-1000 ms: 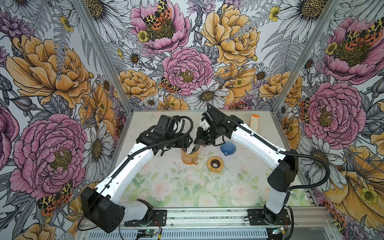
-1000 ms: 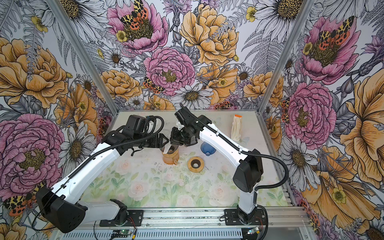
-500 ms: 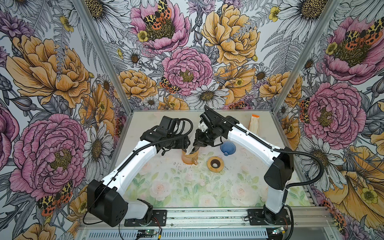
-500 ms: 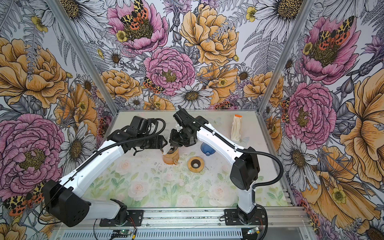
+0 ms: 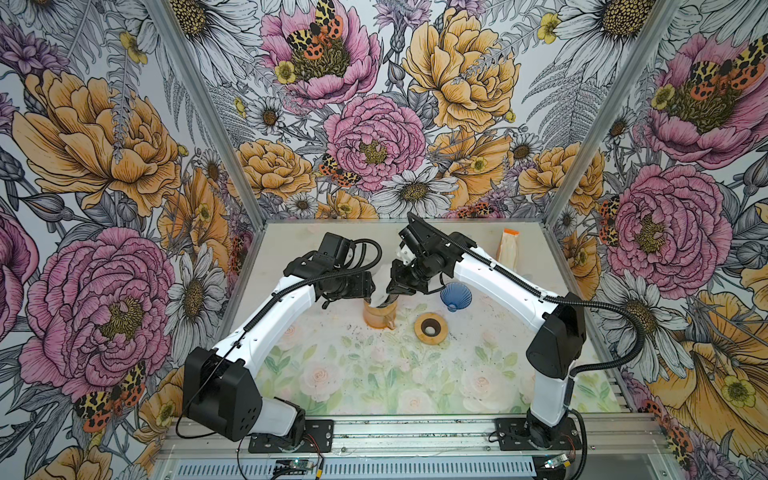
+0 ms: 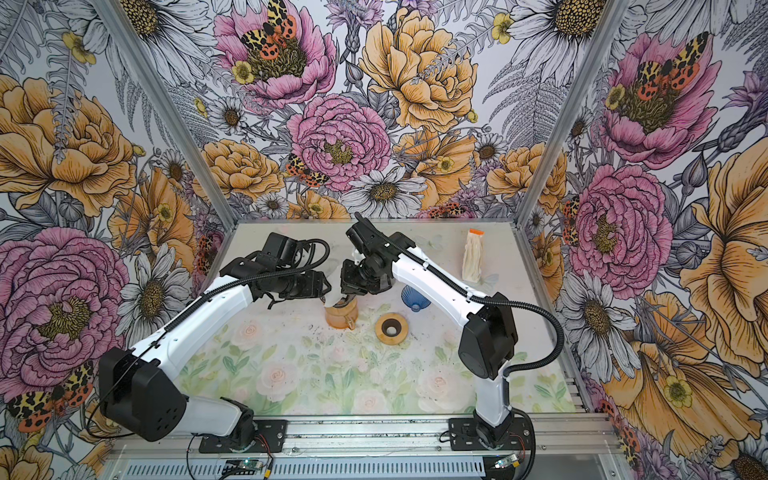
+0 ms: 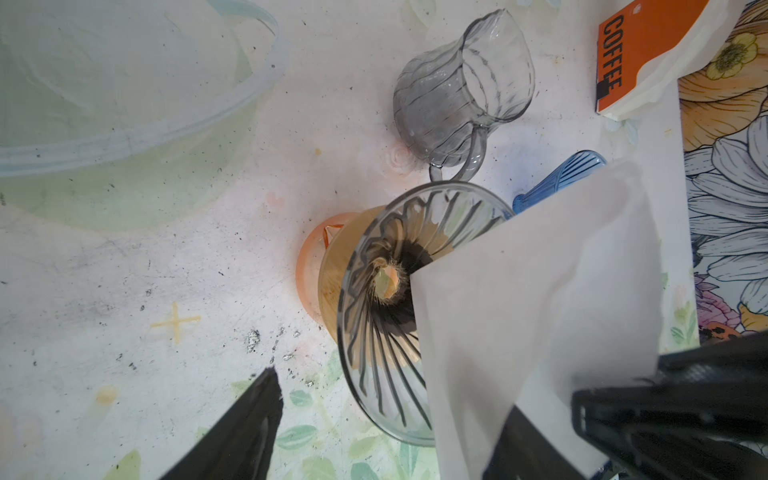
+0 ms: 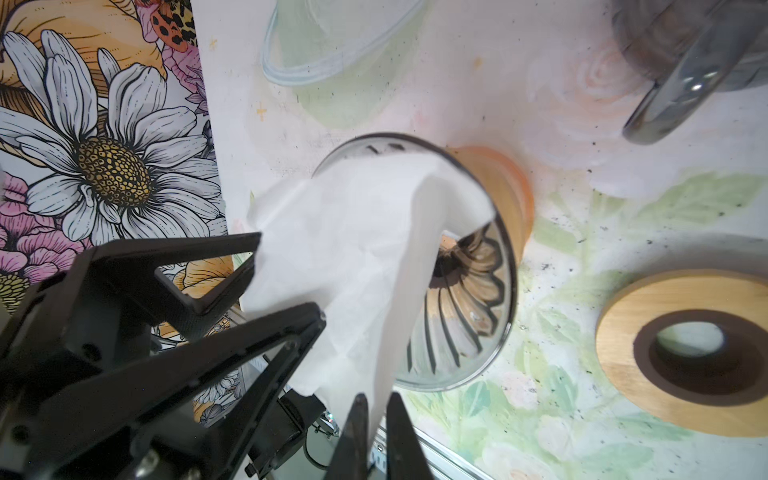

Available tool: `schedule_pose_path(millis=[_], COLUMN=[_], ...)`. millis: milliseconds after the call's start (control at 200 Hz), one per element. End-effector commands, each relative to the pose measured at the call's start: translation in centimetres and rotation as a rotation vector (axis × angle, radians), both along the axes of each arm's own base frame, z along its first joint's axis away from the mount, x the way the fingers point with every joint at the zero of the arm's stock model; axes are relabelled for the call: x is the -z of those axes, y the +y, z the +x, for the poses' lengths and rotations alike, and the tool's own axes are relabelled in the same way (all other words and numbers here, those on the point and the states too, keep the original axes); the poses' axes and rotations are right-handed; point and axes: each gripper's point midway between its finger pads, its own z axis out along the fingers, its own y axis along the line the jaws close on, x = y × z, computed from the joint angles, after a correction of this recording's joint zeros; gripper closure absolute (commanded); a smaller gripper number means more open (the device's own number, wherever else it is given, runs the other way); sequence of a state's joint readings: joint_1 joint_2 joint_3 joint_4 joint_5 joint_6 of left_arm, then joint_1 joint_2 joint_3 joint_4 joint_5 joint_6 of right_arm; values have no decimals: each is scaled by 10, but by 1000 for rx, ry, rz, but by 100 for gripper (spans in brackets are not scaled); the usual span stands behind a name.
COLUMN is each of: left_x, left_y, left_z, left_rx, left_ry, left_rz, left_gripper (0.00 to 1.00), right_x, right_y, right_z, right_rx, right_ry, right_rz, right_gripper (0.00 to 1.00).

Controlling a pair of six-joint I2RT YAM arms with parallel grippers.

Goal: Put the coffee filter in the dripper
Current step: 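Lower the white filter into the clear dripper held by the left gripper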

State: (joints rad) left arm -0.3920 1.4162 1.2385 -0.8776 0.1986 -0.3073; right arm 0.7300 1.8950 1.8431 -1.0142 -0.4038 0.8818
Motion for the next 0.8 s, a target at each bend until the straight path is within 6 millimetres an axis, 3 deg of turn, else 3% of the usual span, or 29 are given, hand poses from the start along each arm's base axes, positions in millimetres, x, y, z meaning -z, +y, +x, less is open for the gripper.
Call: schedule_pose_path(millis=[0, 796], left_x=[4, 21], left_y=[1, 14], left_z=[3, 12], left_rx=[0, -30], left_ry=[1, 31], left_rz=[0, 1], left_gripper=[28, 28], right_x=[3, 28], right_y=[0, -26], right_z=[5, 25], right_rx=[-5, -31], right_ry=[-28, -116], right_rz=[-40, -291], right_gripper=[83, 60])
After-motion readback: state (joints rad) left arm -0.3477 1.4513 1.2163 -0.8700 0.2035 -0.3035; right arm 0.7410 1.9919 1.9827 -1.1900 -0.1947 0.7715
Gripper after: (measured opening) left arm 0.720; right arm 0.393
